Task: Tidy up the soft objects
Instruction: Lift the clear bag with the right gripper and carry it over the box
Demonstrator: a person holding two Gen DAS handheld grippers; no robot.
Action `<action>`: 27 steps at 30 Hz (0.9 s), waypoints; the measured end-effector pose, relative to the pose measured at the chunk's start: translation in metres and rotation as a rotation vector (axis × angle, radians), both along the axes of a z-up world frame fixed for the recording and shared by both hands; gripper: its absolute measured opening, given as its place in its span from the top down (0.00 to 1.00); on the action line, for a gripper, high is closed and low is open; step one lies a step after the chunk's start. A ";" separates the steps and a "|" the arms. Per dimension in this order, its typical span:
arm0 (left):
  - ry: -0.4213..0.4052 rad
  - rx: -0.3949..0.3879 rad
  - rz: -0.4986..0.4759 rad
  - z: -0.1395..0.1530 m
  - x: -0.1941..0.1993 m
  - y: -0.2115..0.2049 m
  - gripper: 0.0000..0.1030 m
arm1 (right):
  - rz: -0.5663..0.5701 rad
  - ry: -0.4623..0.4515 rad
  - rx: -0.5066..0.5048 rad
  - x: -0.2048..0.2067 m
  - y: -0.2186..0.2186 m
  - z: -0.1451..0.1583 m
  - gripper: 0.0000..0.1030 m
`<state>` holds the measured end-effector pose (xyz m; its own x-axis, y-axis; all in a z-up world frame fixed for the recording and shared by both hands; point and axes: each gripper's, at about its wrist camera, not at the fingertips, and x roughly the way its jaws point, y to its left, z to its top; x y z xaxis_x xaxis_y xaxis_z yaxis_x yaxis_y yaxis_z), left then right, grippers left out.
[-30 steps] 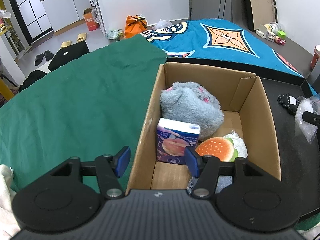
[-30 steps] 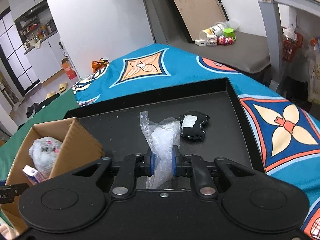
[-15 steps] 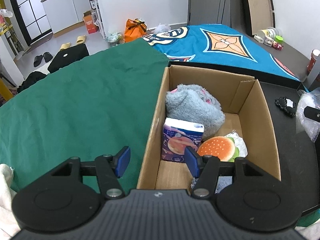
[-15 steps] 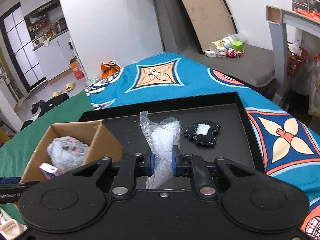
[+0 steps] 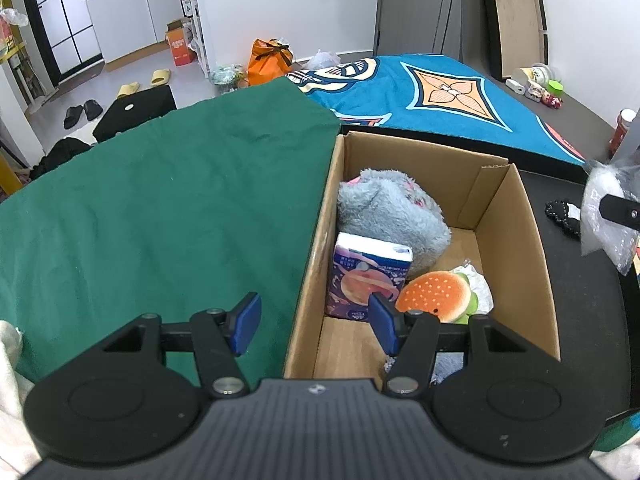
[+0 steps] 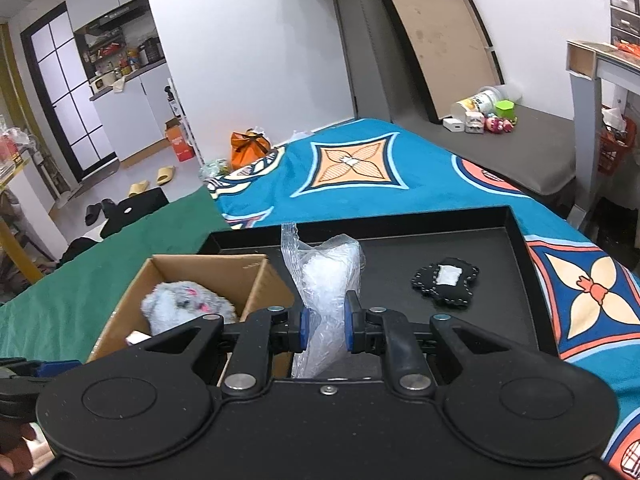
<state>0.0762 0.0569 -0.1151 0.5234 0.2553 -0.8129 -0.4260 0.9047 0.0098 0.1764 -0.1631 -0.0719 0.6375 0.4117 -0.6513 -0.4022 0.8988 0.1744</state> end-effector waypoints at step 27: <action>-0.009 -0.126 0.039 -0.013 -0.019 0.020 0.89 | 0.119 -0.017 0.027 -0.015 0.070 0.018 0.83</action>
